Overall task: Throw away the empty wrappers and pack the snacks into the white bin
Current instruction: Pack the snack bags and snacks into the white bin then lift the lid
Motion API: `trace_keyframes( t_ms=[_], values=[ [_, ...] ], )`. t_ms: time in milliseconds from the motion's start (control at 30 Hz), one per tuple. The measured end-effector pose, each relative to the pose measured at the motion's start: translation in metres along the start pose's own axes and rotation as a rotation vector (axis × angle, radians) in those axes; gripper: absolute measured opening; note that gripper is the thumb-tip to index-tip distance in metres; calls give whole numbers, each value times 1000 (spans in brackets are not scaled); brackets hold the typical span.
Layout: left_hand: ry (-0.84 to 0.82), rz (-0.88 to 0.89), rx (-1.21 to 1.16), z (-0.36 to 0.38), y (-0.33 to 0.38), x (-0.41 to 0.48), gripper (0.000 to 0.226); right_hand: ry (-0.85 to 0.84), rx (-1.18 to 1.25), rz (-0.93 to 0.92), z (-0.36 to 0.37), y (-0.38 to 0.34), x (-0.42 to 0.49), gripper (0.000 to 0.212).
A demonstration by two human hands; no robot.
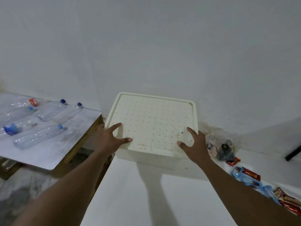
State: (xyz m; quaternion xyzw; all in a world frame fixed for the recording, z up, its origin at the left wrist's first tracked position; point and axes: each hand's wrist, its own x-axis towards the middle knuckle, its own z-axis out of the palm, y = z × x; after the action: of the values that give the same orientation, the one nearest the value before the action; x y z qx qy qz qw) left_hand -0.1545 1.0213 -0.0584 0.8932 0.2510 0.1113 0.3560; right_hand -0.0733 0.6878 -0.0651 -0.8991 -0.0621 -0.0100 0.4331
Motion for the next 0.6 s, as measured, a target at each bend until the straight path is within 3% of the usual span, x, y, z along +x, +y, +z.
trace_keyframes(
  t_ms=[300,600],
  values=[
    [21,-127,34,-11,-29,-126,97,-142,15,13,-3,31,-98,75],
    [-22,-276,89,27,-110,-240,92,-257,-25,68,24,99,-210,74]
  ],
)
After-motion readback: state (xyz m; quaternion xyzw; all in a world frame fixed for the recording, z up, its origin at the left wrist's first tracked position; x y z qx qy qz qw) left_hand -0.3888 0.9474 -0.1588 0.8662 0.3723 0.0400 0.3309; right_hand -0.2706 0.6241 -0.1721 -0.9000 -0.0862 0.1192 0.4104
